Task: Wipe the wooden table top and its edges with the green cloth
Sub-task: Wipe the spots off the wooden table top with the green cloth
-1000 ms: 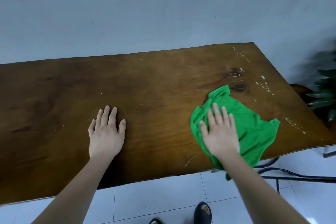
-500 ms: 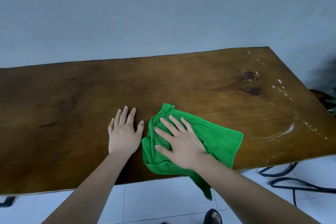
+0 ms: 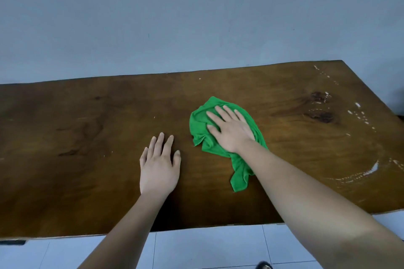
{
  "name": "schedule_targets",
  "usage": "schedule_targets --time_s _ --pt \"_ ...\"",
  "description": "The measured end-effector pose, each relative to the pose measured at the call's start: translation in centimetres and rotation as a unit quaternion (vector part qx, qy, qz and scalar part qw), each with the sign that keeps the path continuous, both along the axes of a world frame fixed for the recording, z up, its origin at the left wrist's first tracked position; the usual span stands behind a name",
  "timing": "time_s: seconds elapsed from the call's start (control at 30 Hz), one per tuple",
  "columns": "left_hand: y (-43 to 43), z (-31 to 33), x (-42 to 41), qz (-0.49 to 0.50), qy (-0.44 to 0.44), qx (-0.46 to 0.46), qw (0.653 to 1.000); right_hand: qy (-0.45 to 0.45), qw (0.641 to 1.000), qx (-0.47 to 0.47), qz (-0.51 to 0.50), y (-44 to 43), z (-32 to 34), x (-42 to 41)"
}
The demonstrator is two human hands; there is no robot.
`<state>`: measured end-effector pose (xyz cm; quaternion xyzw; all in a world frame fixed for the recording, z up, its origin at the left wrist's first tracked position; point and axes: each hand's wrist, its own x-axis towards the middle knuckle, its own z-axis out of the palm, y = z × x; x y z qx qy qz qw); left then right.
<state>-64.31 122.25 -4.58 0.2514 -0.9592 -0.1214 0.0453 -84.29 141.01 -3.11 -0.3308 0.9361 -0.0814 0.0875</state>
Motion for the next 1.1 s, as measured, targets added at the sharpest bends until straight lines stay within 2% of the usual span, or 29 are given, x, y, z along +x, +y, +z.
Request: schedule_targets --time_s 0.2,0.37,0.57,0.67,0.83,1.1 --pt "0.1 0.1 0.0 -0.002 -0.008 -0.002 1.0 0.011 0.991 0.014 -0.131 9.5 -0.6 -1.9" --pt "0.0 0.1 0.1 -0.007 -0.005 -0.001 1.0 0.004 0.98 0.035 -0.195 12.3 -0.6 3.7" --pt "0.1 0.4 0.0 -0.007 -0.009 -0.001 1.0 -0.001 0.995 0.01 -0.095 6.1 -0.6 15.5" --pt "0.2 0.4 -0.1 -0.006 -0.008 0.006 1.0 0.003 1.0 -0.013 -0.026 5.0 -1.1 18.1" --pt "1.4 1.2 -0.2 -0.024 0.018 0.019 0.999 0.003 0.999 -0.032 0.024 8.2 -1.1 17.2" --pt "8.7 2.3 -3.4 -0.078 0.037 0.03 0.996 -0.007 0.999 -0.021 -0.025 18.1 -0.9 13.2"
